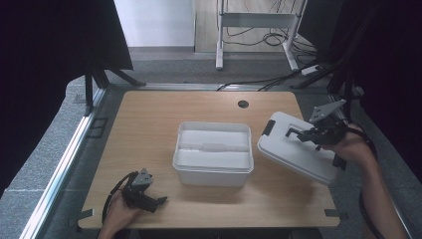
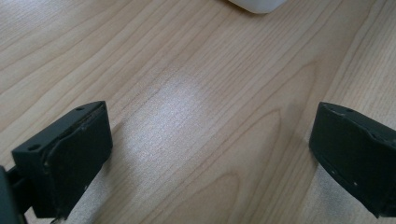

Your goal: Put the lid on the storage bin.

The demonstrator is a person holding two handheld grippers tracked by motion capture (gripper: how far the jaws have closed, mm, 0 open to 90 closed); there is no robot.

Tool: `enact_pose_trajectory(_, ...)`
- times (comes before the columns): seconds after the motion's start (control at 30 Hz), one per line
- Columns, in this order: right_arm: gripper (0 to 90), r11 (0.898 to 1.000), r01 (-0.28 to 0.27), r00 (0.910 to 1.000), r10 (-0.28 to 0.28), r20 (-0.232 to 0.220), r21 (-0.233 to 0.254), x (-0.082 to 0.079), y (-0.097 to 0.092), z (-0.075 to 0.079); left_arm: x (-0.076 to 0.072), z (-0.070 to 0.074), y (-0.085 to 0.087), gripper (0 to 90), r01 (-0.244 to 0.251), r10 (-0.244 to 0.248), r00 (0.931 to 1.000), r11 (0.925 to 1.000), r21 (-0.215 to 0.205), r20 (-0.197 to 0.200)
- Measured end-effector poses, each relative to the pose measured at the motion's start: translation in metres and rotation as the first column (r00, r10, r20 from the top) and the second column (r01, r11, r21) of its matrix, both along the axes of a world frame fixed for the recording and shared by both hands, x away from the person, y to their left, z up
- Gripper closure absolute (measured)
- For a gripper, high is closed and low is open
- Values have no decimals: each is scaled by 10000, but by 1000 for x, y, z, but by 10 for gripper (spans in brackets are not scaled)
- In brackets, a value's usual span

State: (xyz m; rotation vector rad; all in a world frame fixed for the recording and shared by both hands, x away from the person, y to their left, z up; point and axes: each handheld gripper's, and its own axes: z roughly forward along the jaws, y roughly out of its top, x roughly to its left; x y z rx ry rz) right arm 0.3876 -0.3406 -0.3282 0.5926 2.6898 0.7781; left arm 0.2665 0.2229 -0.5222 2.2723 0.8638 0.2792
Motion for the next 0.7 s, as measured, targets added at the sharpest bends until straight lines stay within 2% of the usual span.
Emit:
enact_pose_trajectory(0.17, 841, 9972, -620, 9979, 612, 207, 415, -6, 8, 32, 0, 0, 0, 0, 28, -28, 10000, 10000, 7, -5)
enact_pose_trajectory(0.3, 841, 9919, -1175, 9927, 1160, 327, 477, -7, 30, 48, 0, 0, 0, 0, 36, -36, 10000, 10000, 10, -6)
enact_pose_trajectory(0.47, 841, 9778, -2032, 9787, 2014, 392, 515, -4, 72, 54, 0, 0, 0, 0, 38, -38, 10000, 10000, 3, -5)
enact_pose_trajectory(0.7, 840, 9509, -3067, 9518, 3061, 199, 426, 3, 141, 46, 0, 0, 0, 0, 37, -37, 10000, 10000, 4, -1)
